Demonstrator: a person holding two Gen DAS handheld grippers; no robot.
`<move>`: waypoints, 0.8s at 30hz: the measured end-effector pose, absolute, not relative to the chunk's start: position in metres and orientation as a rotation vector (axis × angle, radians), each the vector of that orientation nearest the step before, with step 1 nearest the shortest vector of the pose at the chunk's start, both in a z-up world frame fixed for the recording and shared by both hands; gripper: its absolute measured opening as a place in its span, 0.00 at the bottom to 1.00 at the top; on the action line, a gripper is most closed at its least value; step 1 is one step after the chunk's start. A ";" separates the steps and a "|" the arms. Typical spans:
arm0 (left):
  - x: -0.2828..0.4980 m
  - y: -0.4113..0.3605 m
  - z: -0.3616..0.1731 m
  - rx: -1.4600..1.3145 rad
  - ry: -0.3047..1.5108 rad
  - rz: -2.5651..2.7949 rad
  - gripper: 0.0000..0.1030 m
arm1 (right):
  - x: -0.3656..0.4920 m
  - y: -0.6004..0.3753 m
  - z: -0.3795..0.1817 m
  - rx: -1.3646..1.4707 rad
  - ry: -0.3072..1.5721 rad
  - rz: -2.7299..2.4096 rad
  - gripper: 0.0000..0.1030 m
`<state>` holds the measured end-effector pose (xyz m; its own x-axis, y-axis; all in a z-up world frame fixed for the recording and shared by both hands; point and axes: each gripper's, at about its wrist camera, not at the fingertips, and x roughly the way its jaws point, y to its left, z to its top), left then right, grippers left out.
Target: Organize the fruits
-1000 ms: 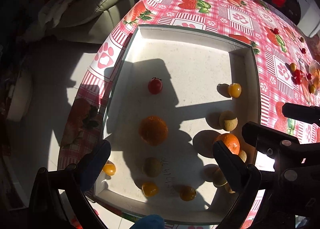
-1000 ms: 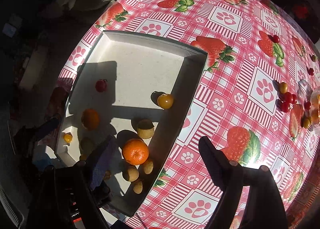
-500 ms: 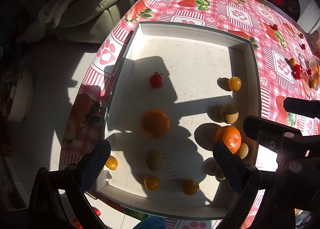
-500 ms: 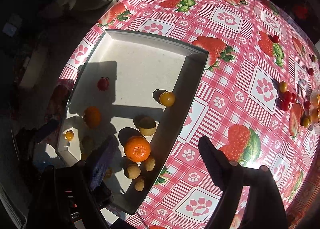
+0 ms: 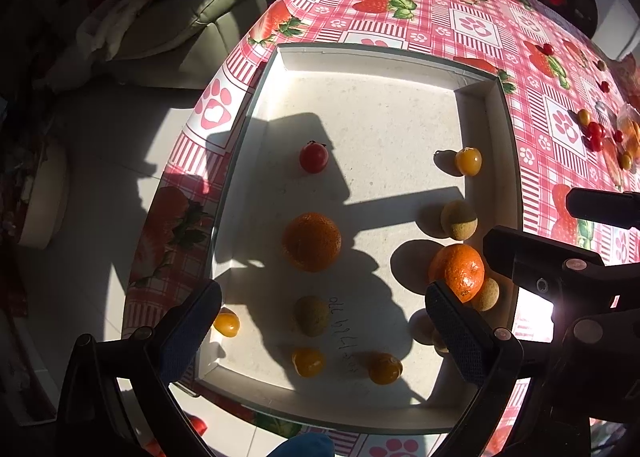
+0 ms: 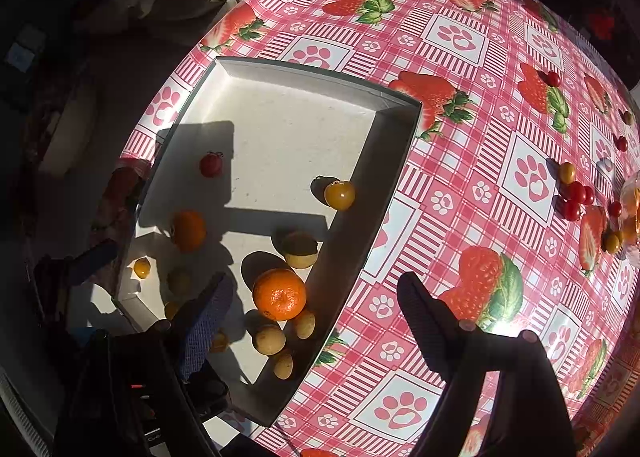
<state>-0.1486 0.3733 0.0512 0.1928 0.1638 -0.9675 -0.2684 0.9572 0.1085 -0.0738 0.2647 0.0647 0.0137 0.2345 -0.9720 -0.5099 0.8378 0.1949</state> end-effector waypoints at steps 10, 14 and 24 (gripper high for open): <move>-0.149 0.372 0.051 -0.068 1.343 0.296 1.00 | -0.075 0.266 0.064 -0.246 1.446 0.594 0.84; -0.149 0.370 0.051 -0.061 1.342 0.293 1.00 | -0.075 0.267 0.065 -0.249 1.446 0.594 0.84; -0.149 0.368 0.050 -0.071 1.349 0.276 1.00 | -0.075 0.266 0.065 -0.256 1.444 0.599 0.84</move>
